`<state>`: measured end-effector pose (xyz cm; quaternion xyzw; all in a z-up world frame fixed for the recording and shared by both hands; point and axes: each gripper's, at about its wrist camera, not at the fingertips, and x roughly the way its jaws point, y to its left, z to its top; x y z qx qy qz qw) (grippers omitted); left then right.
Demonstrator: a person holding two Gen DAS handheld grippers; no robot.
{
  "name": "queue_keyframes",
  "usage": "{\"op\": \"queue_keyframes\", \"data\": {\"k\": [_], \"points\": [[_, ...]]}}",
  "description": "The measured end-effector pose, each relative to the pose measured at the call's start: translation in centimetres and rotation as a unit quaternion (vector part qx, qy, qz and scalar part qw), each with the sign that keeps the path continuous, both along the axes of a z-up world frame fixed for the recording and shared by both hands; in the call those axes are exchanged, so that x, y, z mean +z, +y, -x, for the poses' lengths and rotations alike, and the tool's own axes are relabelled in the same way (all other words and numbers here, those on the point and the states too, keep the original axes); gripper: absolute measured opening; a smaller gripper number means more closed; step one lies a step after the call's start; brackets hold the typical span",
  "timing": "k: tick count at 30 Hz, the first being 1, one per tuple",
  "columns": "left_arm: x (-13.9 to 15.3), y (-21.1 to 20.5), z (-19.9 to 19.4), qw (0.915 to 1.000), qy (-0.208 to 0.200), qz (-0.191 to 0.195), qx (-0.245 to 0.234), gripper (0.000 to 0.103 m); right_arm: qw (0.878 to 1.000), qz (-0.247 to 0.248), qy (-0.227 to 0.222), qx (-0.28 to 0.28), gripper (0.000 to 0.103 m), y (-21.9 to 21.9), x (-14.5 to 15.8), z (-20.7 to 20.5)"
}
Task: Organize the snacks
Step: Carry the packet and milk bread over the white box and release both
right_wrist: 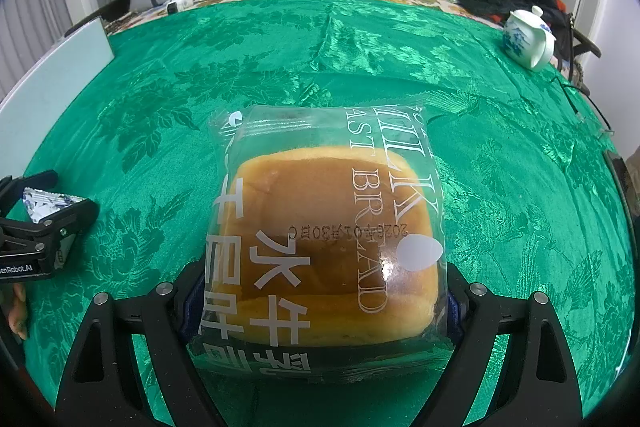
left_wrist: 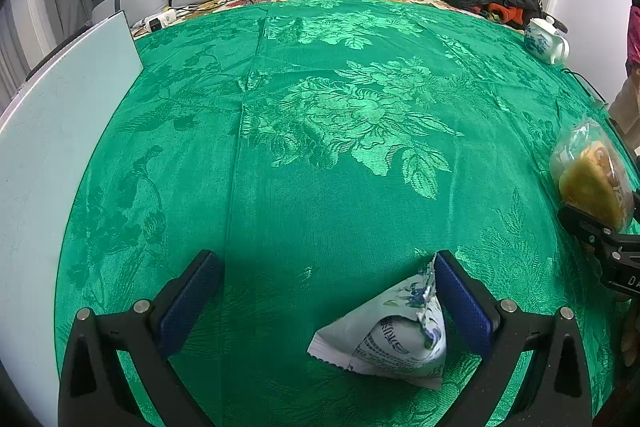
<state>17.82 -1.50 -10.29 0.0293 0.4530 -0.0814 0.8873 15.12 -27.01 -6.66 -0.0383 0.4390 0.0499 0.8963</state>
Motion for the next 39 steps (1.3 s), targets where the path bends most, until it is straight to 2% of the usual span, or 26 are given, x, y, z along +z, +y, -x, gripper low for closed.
{"op": "queue_keyframes", "data": {"k": [3, 7, 9, 10, 12, 14, 17, 21, 23, 25, 27, 29, 31, 32, 33, 35, 37, 39], "points": [[0.3, -0.1, -0.2, 0.9983, 0.050, -0.008, -0.028, 0.103, 1.000, 0.002, 0.013, 0.005, 0.090, -0.1, 0.0, 0.1], [0.5, -0.1, -0.3, 0.9972, 0.067, -0.002, -0.032, 0.100, 0.994, 0.013, 0.108, 0.026, 0.088, -0.2, 0.5, -1.3], [1.0, -0.2, 0.2, 0.9982, 0.048, -0.006, -0.034, 0.075, 0.992, 0.011, 0.125, 0.030, 0.088, -0.2, 1.4, -1.7], [1.3, -0.3, 0.7, 0.9987, 0.035, -0.009, -0.036, 0.036, 0.993, 0.008, 0.117, 0.028, 0.088, -0.4, 2.2, -1.7], [1.6, -0.5, 1.1, 0.9984, 0.041, -0.007, -0.039, 0.035, 0.993, -0.008, 0.111, 0.027, 0.086, -0.7, 2.9, -1.6], [1.7, 0.0, 1.8, 0.9984, 0.041, 0.007, -0.039, 0.034, 0.990, -0.008, 0.141, 0.019, 0.072, -1.0, 2.0, -1.8], [2.7, 1.8, 3.3, 0.9968, 0.042, 0.065, -0.019, 0.034, 0.991, -0.019, 0.135, -0.007, 0.071, -1.4, 2.5, -1.3], [7.7, 7.0, 5.9, 0.9854, 0.013, 0.167, 0.028, 0.034, 0.992, -0.073, 0.103, 0.014, 0.071, 1.3, 6.0, -0.4], [10.8, 10.4, 6.7, 0.9815, -0.013, 0.185, 0.046, 0.034, 0.991, -0.096, 0.081, 0.052, 0.071, 4.9, 9.2, -0.5], [13.5, 14.3, 7.4, 0.9808, -0.038, 0.178, 0.072, 0.034, 0.985, -0.126, 0.054, 0.107, 0.071, 9.6, 13.1, -0.5], [16.0, 19.5, 7.9, 0.9793, -0.062, 0.157, 0.112, 0.034, 0.975, -0.150, 0.035, 0.159, 0.071, 14.4, 16.3, -0.6], [17.2, 23.7, 8.1, 0.9780, -0.074, 0.123, 0.152, 0.034, 0.961, -0.170, 0.027, 0.214, 0.071, 20.0, 19.1, -0.4], [17.5, 28.4, 8.2, 0.9750, -0.071, 0.075, 0.197, 0.035, 0.947, -0.189, 0.032, 0.259, 0.071, 25.9, 20.4, -0.2], [17.3, 30.1, 8.2, 0.9726, -0.068, 0.053, 0.216, 0.039, 0.942, -0.191, 0.035, 0.273, 0.074, 28.1, 20.6, -0.2], [16.8, 31.8, 8.3, 0.9692, -0.062, 0.026, 0.237, 0.047, 0.937, -0.192, 0.039, 0.290, 0.074, 30.7, 20.4, 0.0], [15.0, 34.9, 8.5, 0.9607, -0.032, -0.023, 0.275, 0.098, 0.922, -0.209, 0.072, 0.317, 0.082, 35.2, 18.9, -0.4], [13.9, 36.6, 9.6, 0.9530, -0.029, -0.049, 0.297, 0.101, 0.913, -0.218, 0.120, 0.324, 0.082, 38.7, 16.7, -0.9], [13.0, 37.3, 10.9, 0.9485, -0.023, -0.062, 0.310, 0.101, 0.918, -0.207, 0.121, 0.317, 0.082, 40.2, 15.7, -0.8]]}}
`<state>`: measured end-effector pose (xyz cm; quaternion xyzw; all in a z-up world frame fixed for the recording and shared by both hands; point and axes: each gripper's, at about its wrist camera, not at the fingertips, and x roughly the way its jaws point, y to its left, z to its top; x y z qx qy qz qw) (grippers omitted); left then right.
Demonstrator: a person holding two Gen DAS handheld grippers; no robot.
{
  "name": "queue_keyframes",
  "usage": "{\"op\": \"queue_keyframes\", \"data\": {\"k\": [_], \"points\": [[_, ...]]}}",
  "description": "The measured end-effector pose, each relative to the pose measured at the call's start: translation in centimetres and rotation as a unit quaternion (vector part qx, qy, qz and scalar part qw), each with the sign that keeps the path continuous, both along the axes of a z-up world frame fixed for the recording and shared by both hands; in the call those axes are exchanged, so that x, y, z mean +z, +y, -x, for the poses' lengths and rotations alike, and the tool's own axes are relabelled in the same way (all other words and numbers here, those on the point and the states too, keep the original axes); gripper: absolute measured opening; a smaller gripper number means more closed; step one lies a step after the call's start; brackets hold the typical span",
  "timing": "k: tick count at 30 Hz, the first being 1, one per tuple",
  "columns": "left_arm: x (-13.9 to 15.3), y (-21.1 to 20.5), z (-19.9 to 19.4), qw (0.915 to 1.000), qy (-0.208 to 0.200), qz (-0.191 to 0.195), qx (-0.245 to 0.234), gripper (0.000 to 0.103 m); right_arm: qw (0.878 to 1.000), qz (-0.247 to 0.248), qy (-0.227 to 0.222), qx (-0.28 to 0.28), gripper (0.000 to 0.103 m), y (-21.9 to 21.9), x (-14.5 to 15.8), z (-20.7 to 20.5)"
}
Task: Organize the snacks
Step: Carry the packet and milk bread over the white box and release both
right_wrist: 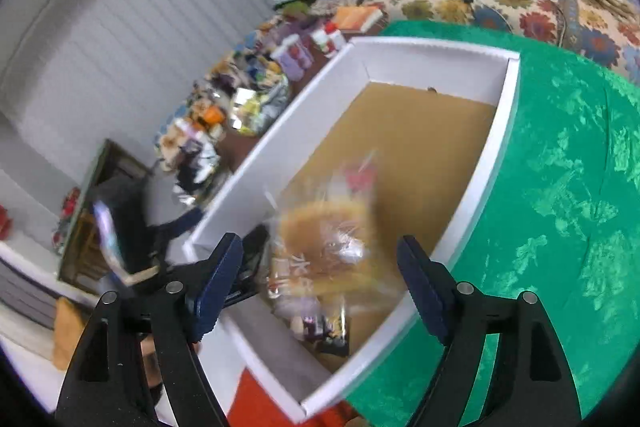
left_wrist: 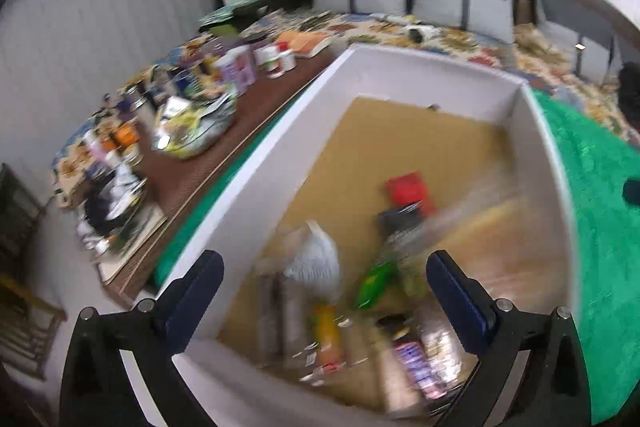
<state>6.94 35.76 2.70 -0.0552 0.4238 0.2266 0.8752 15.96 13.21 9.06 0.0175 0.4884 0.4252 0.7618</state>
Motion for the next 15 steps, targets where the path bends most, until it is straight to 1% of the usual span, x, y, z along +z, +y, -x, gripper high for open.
{"op": "queue_keyframes", "data": {"k": [2, 3, 6, 8, 10, 12, 13, 15], "points": [[-0.3, 0.4, 1.5, 0.9999, -0.002, -0.008, 0.008, 0.101, 1.000, -0.013, -0.005, 0.004, 0.082, -0.2, -0.1, 0.3], [-0.4, -0.2, 2.2, 0.9997, -0.005, -0.023, 0.011, 0.101, 1.000, -0.016, -0.010, 0.005, 0.082, -0.4, -0.1, 0.4], [0.3, -2.4, 3.2, 0.9975, -0.016, -0.068, 0.015, 0.101, 0.998, 0.011, -0.061, -0.001, 0.083, -1.9, 0.3, 1.5], [0.7, -3.1, 3.0, 0.9964, -0.025, -0.080, 0.014, 0.101, 0.995, 0.027, -0.093, -0.008, 0.083, -3.8, 0.2, 2.0], [1.3, -4.6, 3.3, 0.9963, -0.037, -0.076, 0.017, 0.102, 0.993, 0.041, -0.104, -0.022, 0.083, -5.7, -0.3, 2.5], [1.8, -5.7, 3.4, 0.9954, -0.051, -0.077, 0.023, 0.103, 0.993, 0.052, -0.102, -0.032, 0.083, -6.9, -0.9, 2.6], [2.1, -6.3, 3.6, 0.9955, -0.058, -0.071, 0.022, 0.103, 0.992, 0.062, -0.099, -0.039, 0.083, -7.4, -1.3, 2.9], [2.7, -7.1, 3.8, 0.9969, -0.067, -0.038, 0.016, 0.103, 0.991, 0.086, -0.095, -0.049, 0.083, -7.8, -1.8, 3.0]]}}
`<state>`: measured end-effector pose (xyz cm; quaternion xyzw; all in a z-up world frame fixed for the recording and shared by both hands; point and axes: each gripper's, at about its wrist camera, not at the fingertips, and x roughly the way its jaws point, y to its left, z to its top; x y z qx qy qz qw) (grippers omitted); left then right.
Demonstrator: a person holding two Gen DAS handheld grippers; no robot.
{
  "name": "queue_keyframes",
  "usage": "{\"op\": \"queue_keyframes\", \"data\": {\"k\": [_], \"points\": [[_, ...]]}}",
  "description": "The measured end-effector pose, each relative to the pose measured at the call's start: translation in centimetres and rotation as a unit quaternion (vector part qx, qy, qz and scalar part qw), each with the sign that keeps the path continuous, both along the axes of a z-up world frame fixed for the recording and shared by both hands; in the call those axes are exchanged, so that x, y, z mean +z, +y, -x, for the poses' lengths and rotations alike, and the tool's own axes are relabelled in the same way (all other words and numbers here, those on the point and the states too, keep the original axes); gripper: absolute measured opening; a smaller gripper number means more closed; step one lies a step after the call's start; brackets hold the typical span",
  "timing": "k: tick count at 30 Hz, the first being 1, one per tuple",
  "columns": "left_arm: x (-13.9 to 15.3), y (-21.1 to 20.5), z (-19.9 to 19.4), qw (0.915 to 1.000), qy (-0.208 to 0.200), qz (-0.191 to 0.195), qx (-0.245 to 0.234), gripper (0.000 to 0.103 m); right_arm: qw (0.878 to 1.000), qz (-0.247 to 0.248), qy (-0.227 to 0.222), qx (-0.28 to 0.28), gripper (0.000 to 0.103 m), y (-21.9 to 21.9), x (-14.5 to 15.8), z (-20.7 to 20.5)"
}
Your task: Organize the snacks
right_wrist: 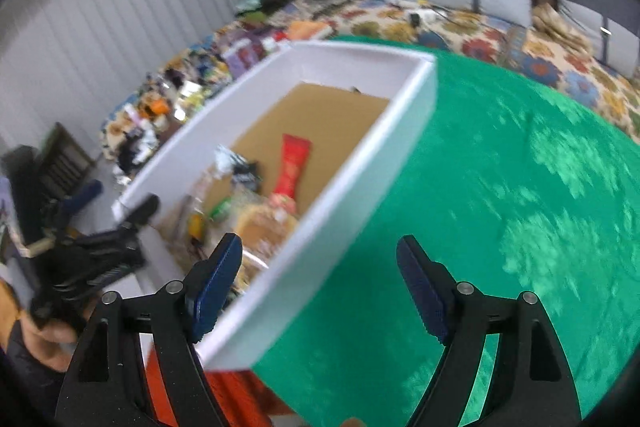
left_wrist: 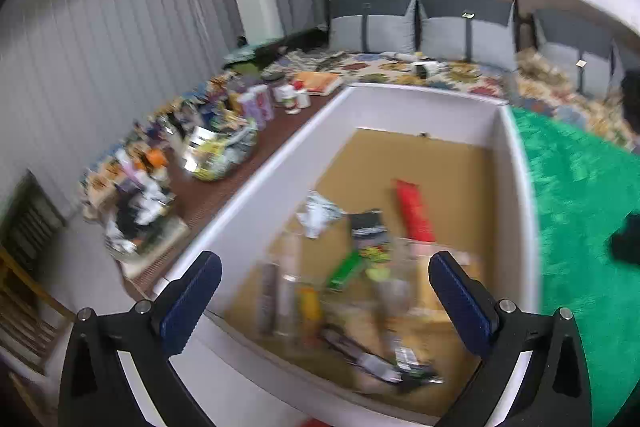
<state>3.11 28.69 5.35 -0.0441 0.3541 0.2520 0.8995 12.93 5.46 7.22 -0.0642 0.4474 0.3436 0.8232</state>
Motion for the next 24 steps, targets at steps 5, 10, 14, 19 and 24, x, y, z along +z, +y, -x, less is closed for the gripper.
{"op": "queue_keyframes", "data": {"k": [5, 10, 14, 19, 24], "points": [[0.5, 0.0, -0.1, 0.9976, 0.010, 0.067, -0.016, 0.103, 0.999, 0.040, -0.017, -0.005, 0.083, 0.9, 0.9, 1.5], [1.1, 0.2, 1.1, 0.9987, 0.018, 0.045, 0.015, 0.102, 0.999, 0.032, -0.026, 0.007, 0.083, 2.4, 2.2, 2.8], [1.5, 0.0, 2.0, 0.9996, 0.019, 0.000, 0.021, 0.103, 0.998, 0.037, -0.035, 0.030, 0.083, 4.1, 2.5, 3.8], [1.6, 0.5, 2.3, 0.9995, 0.020, -0.007, 0.025, 0.103, 0.997, 0.039, -0.054, 0.035, 0.083, 5.5, 2.8, 4.4], [1.9, 1.1, 2.6, 0.9993, 0.014, -0.012, 0.034, 0.103, 0.997, 0.041, -0.061, 0.032, 0.083, 6.1, 3.0, 4.2]]}}
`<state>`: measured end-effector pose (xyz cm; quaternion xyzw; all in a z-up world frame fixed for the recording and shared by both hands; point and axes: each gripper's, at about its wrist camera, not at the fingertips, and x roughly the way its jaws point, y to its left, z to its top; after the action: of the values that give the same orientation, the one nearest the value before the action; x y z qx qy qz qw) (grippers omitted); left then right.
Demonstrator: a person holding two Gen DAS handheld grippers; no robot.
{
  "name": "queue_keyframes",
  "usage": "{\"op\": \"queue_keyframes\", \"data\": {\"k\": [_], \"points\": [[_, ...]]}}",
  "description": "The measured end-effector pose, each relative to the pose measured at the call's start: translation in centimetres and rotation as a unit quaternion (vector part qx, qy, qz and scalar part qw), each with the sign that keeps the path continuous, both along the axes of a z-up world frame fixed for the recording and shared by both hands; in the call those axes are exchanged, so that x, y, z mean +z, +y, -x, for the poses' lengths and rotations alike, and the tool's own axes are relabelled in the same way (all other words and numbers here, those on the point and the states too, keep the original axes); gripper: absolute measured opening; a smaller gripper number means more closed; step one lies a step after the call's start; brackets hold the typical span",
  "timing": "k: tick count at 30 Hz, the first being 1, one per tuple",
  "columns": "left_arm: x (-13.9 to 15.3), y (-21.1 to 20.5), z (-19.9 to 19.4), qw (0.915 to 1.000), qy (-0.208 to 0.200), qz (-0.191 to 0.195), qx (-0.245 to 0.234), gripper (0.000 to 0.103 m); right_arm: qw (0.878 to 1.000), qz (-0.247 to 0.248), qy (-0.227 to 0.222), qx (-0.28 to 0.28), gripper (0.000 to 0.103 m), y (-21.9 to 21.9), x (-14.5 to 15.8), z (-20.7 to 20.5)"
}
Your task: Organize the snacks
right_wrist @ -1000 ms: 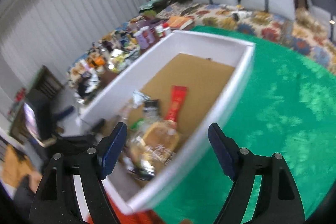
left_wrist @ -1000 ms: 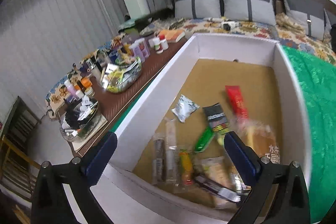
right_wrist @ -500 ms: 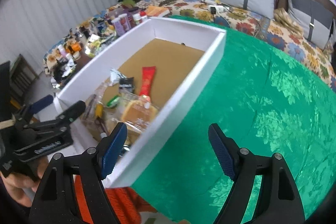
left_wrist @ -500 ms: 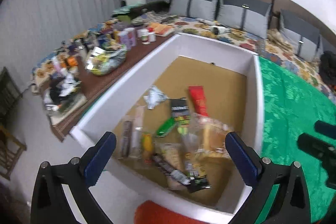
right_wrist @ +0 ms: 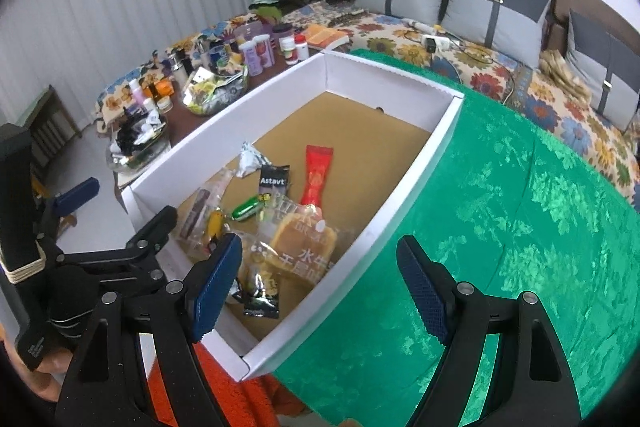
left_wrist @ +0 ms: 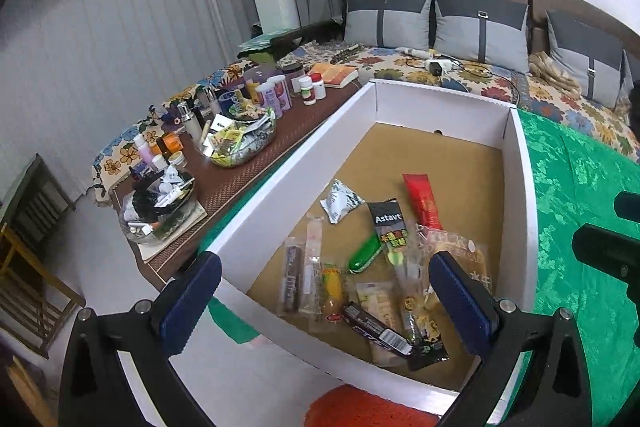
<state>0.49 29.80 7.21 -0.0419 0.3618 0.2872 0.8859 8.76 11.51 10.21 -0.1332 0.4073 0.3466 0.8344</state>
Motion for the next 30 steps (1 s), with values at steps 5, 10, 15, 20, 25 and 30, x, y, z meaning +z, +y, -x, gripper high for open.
{"op": "queue_keyframes", "data": {"k": [5, 10, 15, 20, 25, 30], "points": [[0.0, 0.5, 0.0, 1.0000, -0.001, -0.005, 0.008, 0.103, 1.000, 0.003, -0.003, 0.000, 0.083, 0.3, -0.1, -0.2], [-0.1, 0.7, 0.0, 1.0000, 0.005, 0.003, 0.004, 0.103, 1.000, 0.002, -0.001, 0.000, 0.083, 0.5, -0.3, -0.2], [-0.1, 0.1, 0.2, 0.9999, 0.013, 0.000, -0.004, 0.103, 1.000, 0.001, -0.002, 0.002, 0.083, 0.6, -0.3, -0.1], [0.5, 0.5, 0.6, 0.9993, 0.007, 0.032, -0.020, 0.103, 1.000, 0.003, -0.005, 0.006, 0.083, 0.8, 0.1, -0.1], [1.1, 1.5, 0.8, 0.9984, -0.010, 0.051, -0.020, 0.103, 1.000, 0.009, -0.009, 0.013, 0.083, 1.8, 0.3, -0.1], [1.0, 2.6, 1.4, 0.9961, -0.023, 0.084, -0.008, 0.103, 1.000, 0.006, -0.005, 0.023, 0.083, 2.8, 0.3, 0.0]]}}
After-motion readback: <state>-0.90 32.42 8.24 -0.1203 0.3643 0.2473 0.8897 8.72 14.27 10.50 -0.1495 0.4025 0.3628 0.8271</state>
